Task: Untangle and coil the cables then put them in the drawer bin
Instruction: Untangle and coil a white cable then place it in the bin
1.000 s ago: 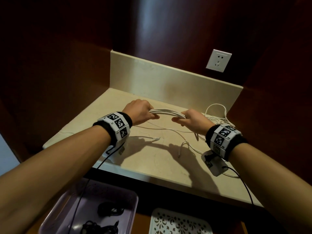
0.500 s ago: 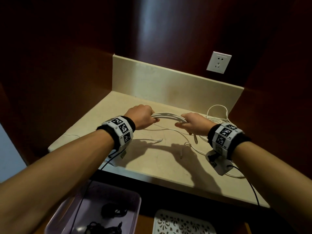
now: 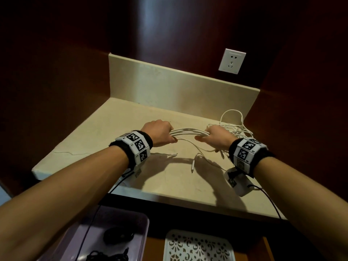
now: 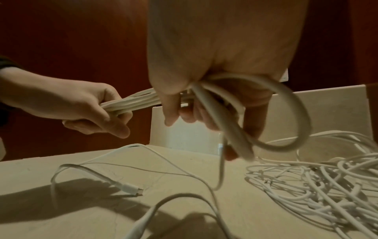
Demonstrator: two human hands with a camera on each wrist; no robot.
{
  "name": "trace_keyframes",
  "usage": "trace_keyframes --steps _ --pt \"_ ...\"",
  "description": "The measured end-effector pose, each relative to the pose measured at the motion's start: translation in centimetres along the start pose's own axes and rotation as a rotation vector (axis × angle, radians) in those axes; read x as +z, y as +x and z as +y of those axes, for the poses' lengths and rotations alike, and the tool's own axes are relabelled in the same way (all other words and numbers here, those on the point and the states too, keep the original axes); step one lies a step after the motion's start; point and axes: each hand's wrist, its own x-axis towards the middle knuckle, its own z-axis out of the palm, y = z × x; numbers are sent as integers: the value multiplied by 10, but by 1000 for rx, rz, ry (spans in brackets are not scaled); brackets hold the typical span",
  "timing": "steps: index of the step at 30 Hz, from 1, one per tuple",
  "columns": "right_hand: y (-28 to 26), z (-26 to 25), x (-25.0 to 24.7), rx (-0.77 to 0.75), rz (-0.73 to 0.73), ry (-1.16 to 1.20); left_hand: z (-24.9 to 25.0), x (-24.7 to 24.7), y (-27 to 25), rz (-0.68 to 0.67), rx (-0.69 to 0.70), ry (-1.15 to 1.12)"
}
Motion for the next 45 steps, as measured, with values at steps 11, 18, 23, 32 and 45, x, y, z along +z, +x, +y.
trace_keyframes --steps 11,18,23,32,45 --pt "-2 -9 -16 -71 83 567 0 10 5 -113 70 -295" --pt "-1 -17 -21 -89 115 763 6 15 10 -151 70 -555" --pt "-3 -18 -22 -109 125 841 9 15 13 -134 79 -621" --pt "-7 -24 -28 -100 137 918 11 17 16 -119 97 -619" --pt "-1 -13 -21 -92 -31 96 -12 6 4 -62 44 -42"
